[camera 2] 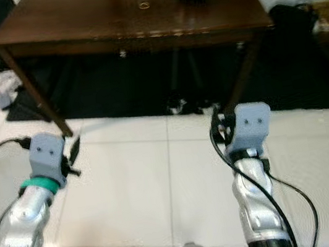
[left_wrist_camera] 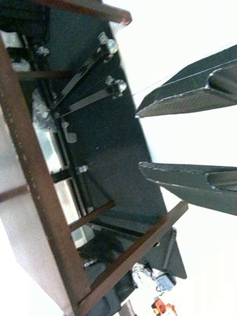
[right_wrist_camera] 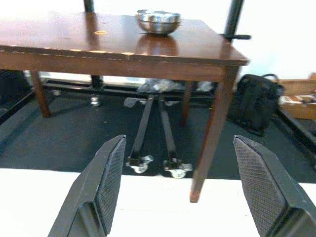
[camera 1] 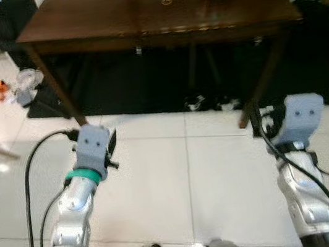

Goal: Setting the table

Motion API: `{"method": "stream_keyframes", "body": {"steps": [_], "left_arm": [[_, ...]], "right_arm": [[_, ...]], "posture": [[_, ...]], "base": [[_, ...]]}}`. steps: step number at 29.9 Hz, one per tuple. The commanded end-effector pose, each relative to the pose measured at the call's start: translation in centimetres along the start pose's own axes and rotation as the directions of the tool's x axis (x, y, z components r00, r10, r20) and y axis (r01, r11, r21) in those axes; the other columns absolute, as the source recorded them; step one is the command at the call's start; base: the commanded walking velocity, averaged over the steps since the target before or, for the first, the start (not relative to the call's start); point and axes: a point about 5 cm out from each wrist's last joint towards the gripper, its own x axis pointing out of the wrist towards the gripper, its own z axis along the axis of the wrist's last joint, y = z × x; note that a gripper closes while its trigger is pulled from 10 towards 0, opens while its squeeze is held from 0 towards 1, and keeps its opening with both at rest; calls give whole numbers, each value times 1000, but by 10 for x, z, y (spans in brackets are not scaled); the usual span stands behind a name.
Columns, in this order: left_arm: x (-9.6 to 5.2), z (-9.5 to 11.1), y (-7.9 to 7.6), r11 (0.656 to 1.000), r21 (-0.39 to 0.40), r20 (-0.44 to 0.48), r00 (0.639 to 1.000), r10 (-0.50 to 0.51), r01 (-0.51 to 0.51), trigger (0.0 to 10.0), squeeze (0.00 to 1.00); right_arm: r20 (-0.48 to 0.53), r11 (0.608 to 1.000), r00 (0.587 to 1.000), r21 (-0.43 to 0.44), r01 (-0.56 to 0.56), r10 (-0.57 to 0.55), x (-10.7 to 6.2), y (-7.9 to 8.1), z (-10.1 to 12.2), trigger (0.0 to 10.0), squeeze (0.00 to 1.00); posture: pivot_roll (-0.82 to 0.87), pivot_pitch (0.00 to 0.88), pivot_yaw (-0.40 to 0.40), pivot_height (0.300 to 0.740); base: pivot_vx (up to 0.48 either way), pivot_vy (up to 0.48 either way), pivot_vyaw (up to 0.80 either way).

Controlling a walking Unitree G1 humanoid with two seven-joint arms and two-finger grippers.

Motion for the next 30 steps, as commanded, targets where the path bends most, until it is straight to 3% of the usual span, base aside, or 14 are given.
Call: {"method": "stream_keyframes", "body": {"steps": [1,30], "left_arm": [[-1,-4,-1,1000,7,-14,1000,-7,7,10000,0],[0,-5,-3,1000,6,-15,1000,-14,14,10000,0]], "right_arm": [[-8,1000,1000,-3,12,-12,-2,-2,-3,10000,0],[-6,999,1000,24,24,-24,-1,-3,-4,10000,0]], "posture": [[-16,0,67,740],[-17,0,66,740]], "base": [[-274,0,0],[-271,0,0]]}}
